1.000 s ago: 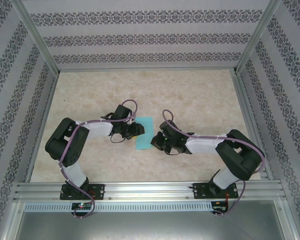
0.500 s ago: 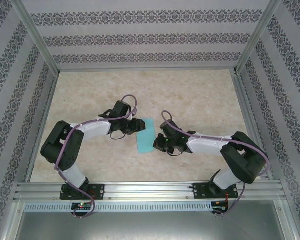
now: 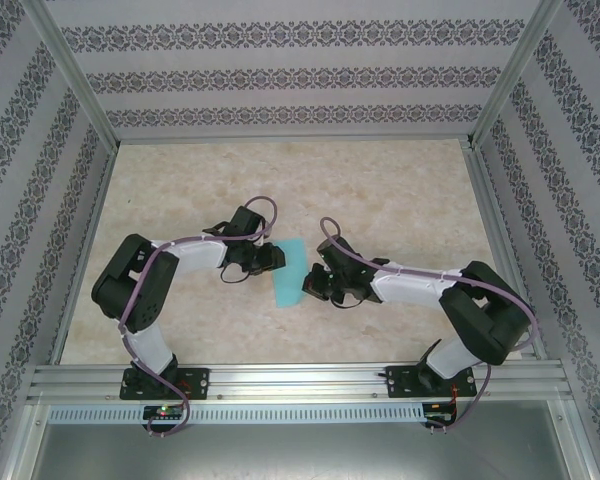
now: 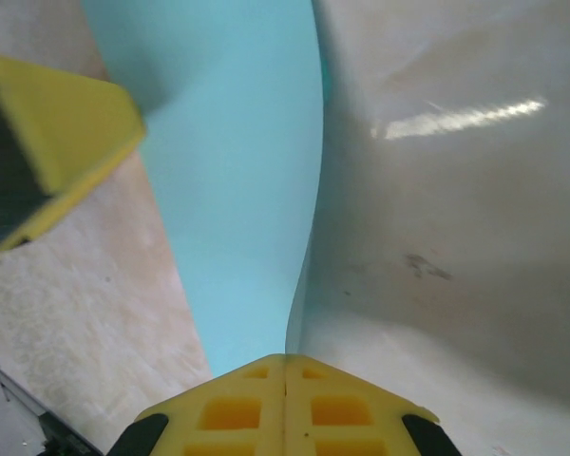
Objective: Fold a paper plane with a square sheet of paper (pick it up from the middle)
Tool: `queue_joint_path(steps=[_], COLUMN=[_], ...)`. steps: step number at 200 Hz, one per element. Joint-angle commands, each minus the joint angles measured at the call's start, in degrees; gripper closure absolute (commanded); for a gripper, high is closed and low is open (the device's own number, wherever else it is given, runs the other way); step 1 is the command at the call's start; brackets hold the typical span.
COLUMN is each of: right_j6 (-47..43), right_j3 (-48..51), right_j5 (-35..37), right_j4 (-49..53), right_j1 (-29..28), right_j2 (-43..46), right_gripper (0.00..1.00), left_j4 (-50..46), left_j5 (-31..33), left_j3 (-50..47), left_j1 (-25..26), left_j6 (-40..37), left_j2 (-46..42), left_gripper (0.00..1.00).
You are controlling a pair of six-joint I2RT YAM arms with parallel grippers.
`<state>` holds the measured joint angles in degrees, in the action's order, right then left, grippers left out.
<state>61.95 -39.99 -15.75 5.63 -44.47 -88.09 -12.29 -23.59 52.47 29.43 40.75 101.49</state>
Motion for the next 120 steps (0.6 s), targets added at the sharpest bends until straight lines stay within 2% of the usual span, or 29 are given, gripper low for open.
queue_joint_path(steps=[1, 120], right_j6=[1.1, 1.2], right_j3=[-2.8, -9.1], right_j5=[-1.1, -0.7], right_j4=[-3.1, -5.6], right_j1=[0.2, 0.0], right_j2=[-1.5, -10.1], right_gripper=[0.98, 0.97], left_j4=[-2.7, -3.4], left_j5=[2.3, 1.8], left_j3=[1.1, 1.3], left_j1=[0.5, 0.5], left_j6=[-1.2, -1.8], left_j2=[1.6, 1.0], left_gripper=[0.66, 0.66])
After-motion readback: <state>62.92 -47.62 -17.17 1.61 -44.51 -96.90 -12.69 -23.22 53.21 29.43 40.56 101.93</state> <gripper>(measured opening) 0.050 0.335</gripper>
